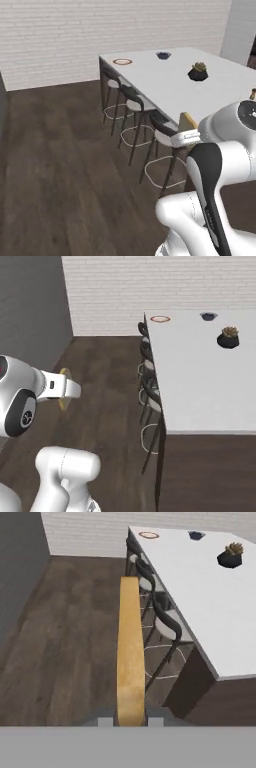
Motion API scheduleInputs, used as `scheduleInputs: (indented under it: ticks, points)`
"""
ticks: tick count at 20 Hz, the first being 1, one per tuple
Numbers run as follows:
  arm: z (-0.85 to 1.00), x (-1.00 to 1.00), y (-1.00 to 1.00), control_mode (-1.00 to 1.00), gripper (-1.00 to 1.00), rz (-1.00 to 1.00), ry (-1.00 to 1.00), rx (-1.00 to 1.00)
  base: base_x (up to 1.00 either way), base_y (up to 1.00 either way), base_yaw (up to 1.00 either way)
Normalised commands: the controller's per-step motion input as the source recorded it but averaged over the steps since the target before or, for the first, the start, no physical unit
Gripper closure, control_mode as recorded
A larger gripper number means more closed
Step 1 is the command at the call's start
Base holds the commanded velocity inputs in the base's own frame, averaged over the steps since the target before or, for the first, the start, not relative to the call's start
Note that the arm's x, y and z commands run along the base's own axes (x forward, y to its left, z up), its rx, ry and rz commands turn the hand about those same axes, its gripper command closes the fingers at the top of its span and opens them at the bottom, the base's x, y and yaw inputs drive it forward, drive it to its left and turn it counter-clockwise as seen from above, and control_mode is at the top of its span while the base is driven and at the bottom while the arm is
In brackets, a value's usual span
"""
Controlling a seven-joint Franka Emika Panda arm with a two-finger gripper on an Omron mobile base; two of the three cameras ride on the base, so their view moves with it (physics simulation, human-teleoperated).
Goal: Start the toaster. Once the lever pops up, take the bread to the plate on the dining counter.
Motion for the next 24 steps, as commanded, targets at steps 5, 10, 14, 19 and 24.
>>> scheduleInputs:
  ticks: [5, 10, 14, 19, 24]
  points:
    - [0.0, 0.0, 0.0, 1.0, 1.0, 0.0, 0.0, 0.0, 0.95, 1.0, -0.41]
    - [0.0, 0.0, 0.0, 1.0, 1.0, 0.0, 0.0, 0.0, 1.0, 1.0, -0.54]
    - [0.0, 0.0, 0.0, 1.0, 1.0, 0.0, 0.0, 0.0, 0.97, 1.0, -0.57]
    - [0.0, 0.0, 0.0, 1.0, 1.0, 0.0, 0.0, 0.0, 0.75, 1.0, -0.55]
    - [0.0, 0.0, 0.0, 1.0, 1.0, 0.0, 0.0, 0.0, 0.46, 1.0, -0.49]
